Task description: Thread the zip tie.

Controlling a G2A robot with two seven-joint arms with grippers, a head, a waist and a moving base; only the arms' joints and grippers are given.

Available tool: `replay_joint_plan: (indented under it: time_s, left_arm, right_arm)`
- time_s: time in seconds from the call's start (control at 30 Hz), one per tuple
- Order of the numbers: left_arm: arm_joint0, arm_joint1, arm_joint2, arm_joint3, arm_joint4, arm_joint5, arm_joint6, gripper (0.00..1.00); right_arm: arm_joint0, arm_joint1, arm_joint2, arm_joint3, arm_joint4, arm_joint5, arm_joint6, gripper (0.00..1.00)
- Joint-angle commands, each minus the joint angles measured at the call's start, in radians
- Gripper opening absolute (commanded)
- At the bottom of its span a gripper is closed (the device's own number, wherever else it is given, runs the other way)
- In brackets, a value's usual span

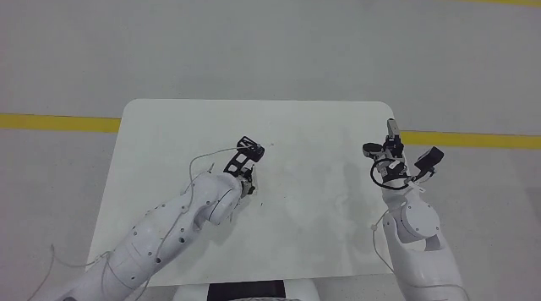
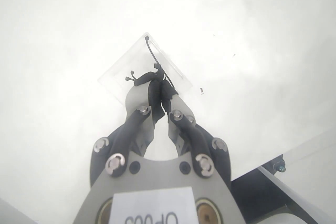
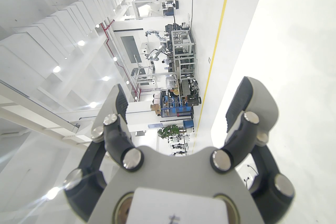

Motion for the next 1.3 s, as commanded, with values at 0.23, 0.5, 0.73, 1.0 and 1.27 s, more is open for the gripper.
replay_joint_plan:
  time_s: [0.23, 0.5, 0.73, 1.0, 1.27]
  left_arm:
    - [0.068, 0.019, -0.041, -0.056, 0.022, -0.034, 0.063, 0.00]
    - [0.111, 0.031, -0.065, -0.088, 0.044, -0.060, 0.122, 0.00]
    - [0.152, 0.041, -0.079, -0.107, 0.066, -0.094, 0.177, 0.00]
    - [0.166, 0.046, -0.088, -0.113, 0.065, -0.108, 0.173, 0.00]
    - [0.168, 0.046, -0.087, -0.101, 0.059, -0.118, 0.193, 0.00]
  right_arm:
    - [0.000, 0.000, 0.000, 0.000, 0.000, 0.000, 0.000, 1.00]
    - [0.000, 0.000, 0.000, 0.000, 0.000, 0.000, 0.000, 1.00]
    - [0.000, 0.000, 0.000, 0.000, 0.000, 0.000, 0.000, 1.00]
    - [0.000, 0.000, 0.000, 0.000, 0.000, 0.000, 0.000, 1.00]
    - [0.000, 0.000, 0.000, 0.000, 0.000, 0.000, 0.000, 1.00]
